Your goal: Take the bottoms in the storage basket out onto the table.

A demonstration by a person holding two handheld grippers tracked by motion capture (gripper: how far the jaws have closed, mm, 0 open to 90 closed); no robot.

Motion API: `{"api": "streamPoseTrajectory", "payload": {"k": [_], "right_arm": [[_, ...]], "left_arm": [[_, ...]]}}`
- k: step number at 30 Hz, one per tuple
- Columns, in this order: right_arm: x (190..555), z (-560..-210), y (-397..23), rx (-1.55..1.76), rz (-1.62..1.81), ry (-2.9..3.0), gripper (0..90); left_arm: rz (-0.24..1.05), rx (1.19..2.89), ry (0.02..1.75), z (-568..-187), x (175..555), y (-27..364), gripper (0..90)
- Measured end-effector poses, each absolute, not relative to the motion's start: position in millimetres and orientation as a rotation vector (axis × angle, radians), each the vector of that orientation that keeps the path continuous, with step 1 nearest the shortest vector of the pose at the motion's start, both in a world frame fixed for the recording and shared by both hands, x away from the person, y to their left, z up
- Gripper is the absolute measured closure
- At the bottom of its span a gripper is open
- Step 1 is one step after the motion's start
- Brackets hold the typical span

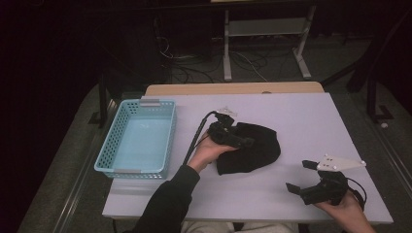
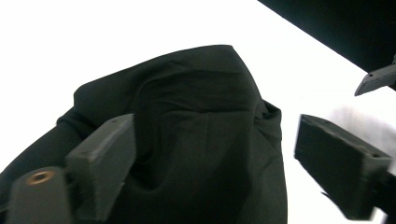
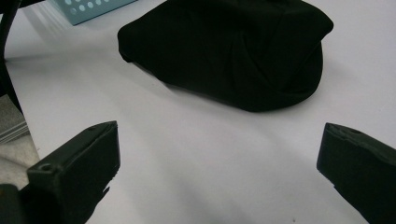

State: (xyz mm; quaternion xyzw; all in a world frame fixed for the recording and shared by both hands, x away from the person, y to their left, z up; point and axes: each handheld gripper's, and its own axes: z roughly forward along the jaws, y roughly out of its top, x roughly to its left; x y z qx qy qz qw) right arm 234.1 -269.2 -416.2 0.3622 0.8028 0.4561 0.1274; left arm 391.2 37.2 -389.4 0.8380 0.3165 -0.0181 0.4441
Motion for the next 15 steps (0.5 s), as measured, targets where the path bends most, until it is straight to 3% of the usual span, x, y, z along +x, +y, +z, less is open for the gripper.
{"api": "streamPoseTrajectory", "payload": {"k": [4,15], "right_arm": [[234.0,-416.4,-268.7,1.053,1.325,2.338,0.0],[234.1,-416.4,-268.6,1.053,1.324,2.340,0.0]], "left_arm": [[-0.039,2.095,0.797,-385.7,391.2,43.0,0.0],[0.019,2.075,0.791,-367.9,385.2,64.1,0.0]]}}
